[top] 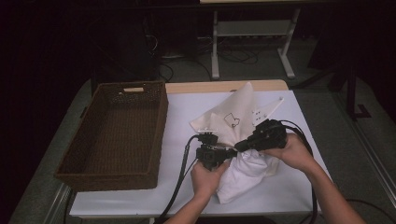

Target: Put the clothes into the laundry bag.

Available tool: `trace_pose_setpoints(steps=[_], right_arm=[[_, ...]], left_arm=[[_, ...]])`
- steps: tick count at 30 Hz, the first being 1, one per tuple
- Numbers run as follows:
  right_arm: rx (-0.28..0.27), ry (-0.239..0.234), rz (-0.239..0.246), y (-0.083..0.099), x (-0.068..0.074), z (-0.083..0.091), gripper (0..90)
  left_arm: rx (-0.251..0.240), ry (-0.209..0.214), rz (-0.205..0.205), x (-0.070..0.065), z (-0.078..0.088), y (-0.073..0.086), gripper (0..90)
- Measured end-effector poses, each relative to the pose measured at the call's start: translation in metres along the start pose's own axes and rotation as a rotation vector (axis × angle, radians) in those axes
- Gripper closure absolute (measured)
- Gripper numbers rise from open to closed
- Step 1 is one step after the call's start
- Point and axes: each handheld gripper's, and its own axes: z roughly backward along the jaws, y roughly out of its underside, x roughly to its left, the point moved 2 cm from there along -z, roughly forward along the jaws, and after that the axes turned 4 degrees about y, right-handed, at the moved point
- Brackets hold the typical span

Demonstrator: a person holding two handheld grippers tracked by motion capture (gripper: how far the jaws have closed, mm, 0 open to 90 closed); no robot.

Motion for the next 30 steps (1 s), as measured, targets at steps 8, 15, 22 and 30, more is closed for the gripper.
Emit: trace_pose_setpoints(steps=[8, 15, 22, 30], right_arm=[[0.018, 0.032, -0.025, 0.005, -0.009, 0.002, 88.9], [0.031, 0.040, -0.023, 0.005, -0.010, -0.001, 88.8], [0.025, 0.046, -0.037, 0.006, -0.014, -0.002, 88.7], [0.029, 0.048, -0.033, 0.006, -0.013, -0.003, 88.7]], left_arm=[[0.024, 0.011, -0.008, -0.002, 0.008, 0.001, 74.6], [0.084, 0.014, -0.032, -0.005, 0.031, 0.011, 60.9], [0.170, 0.037, -0.009, -0.004, 0.042, 0.027, 49.0], [0.279, -0.012, -0.043, 0.000, 0.020, 0.046, 49.7]])
